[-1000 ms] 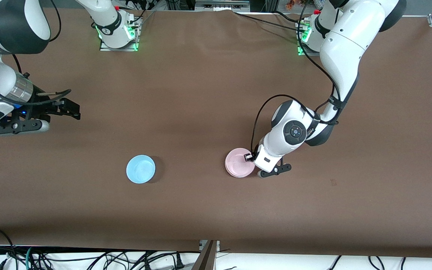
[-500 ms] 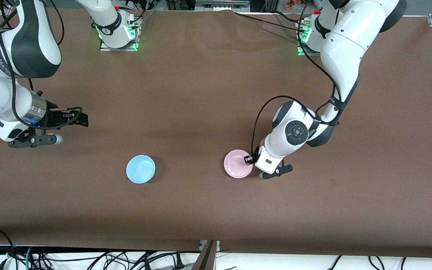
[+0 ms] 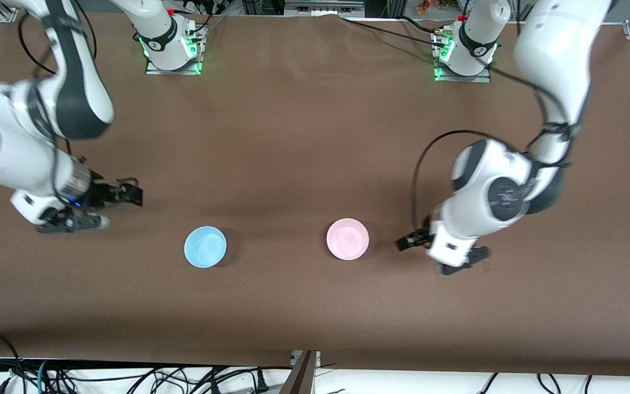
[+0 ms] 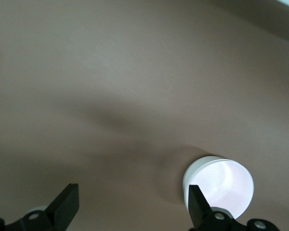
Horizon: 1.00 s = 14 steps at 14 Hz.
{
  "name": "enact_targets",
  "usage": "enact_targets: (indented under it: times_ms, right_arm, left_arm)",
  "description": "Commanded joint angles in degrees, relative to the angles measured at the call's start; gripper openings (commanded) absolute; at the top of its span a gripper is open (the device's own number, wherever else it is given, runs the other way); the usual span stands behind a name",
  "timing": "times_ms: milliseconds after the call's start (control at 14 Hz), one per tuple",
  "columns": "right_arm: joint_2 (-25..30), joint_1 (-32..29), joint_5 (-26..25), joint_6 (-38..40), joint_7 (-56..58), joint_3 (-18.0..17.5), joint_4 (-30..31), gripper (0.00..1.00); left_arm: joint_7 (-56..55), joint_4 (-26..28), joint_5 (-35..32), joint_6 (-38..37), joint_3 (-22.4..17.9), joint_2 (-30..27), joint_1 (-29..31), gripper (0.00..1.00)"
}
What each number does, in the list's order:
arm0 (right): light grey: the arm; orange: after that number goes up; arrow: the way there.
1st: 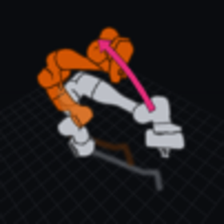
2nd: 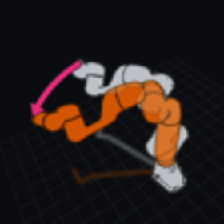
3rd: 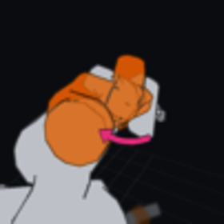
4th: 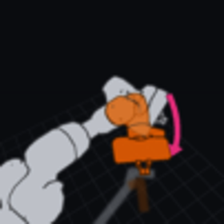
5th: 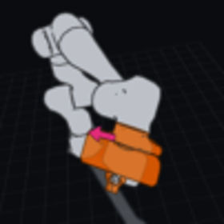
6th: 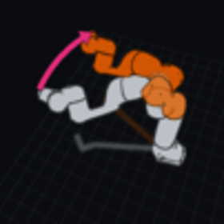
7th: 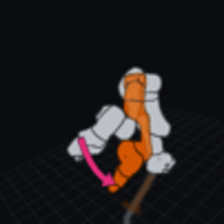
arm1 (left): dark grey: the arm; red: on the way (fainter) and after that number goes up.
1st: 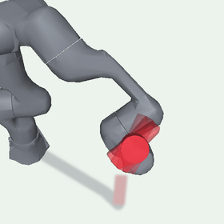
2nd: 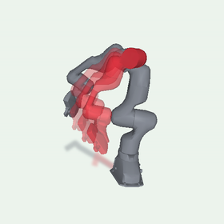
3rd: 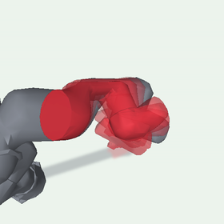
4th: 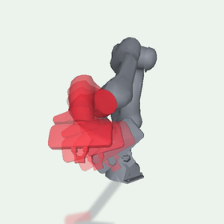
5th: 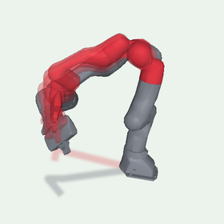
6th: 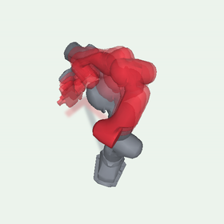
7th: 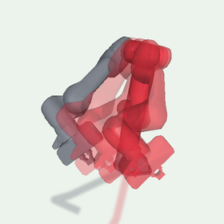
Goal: Stack pink and blue bowls on white bowl
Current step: 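Open the left gripper and withdraw while the right gripper reaches the blue bowl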
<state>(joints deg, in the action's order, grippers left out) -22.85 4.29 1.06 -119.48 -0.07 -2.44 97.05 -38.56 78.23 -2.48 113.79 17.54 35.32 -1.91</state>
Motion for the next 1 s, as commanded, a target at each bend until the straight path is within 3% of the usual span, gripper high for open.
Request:
enact_targets:
  times_ms: [0,214,500,929]
  right_arm:
    - [-9.0,1.9,0.8,-11.2,-1.3,-0.5,-1.0,0.99]
    - [-12.6,3.9,0.8,-15.4,-4.3,-0.5,-1.8,0.99]
    - [-15.8,3.9,0.9,-17.0,-4.3,-0.5,-3.4,0.86]
    - [-17.8,4.0,5.1,-19.7,-4.2,-0.5,-3.5,0.20]
  left_arm:
    - [13.3,2.1,0.2,-8.8,-3.6,-9.4,2.4,1.00]
    - [23.2,2.4,0.0,-15.8,-4.4,-15.9,8.0,1.00]
    - [33.3,2.6,-0.2,-21.7,-9.3,-21.3,9.7,1.00]
    - [35.7,1.9,-0.2,-26.6,-10.9,-22.4,9.8,1.00]
